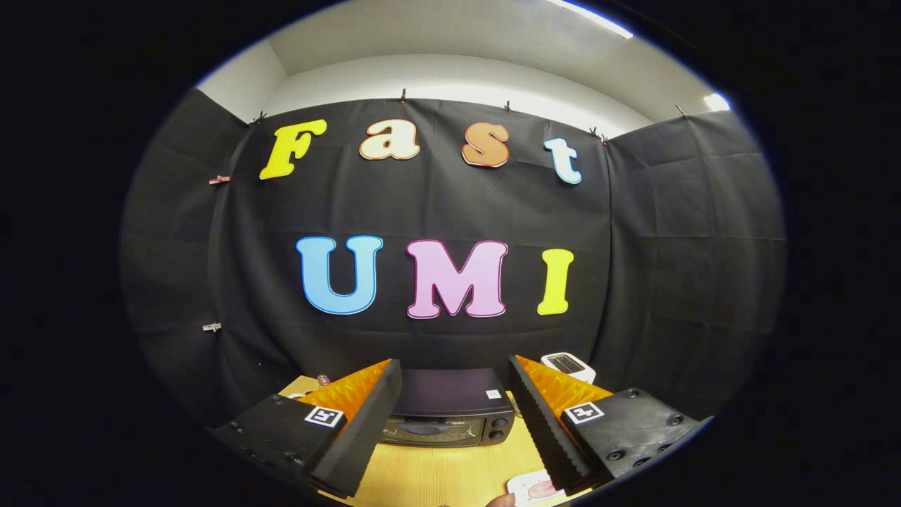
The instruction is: Open the toaster oven, put the food inside, and close the toaster oven door.
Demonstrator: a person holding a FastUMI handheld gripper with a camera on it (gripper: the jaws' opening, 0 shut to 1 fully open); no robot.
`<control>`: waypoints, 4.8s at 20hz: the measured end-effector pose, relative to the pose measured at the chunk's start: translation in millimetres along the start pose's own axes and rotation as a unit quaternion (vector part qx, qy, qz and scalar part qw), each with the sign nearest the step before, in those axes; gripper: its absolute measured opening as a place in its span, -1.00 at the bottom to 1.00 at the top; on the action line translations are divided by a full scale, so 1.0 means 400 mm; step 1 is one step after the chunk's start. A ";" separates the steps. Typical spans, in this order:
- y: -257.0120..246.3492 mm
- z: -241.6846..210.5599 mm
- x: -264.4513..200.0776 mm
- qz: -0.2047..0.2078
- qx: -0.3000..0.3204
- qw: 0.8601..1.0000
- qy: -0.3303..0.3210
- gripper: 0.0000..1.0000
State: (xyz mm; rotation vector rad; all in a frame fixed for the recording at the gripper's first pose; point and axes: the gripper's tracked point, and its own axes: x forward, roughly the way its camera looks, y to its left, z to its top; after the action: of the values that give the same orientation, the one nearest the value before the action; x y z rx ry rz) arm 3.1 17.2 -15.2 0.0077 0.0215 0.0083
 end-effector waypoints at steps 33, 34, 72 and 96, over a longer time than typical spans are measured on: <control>0.149 -0.747 0.479 0.009 0.004 0.972 0.234 0.98; 0.150 -0.753 0.464 0.009 0.008 0.972 0.235 0.97; -0.263 -0.811 -0.033 0.049 0.046 0.903 0.425 0.98; -0.735 -1.188 -0.055 0.053 0.054 0.746 0.661 -0.74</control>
State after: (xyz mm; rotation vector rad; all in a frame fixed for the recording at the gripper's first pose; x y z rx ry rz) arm -26.8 -273.3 -491.9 0.1193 1.4684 0.1272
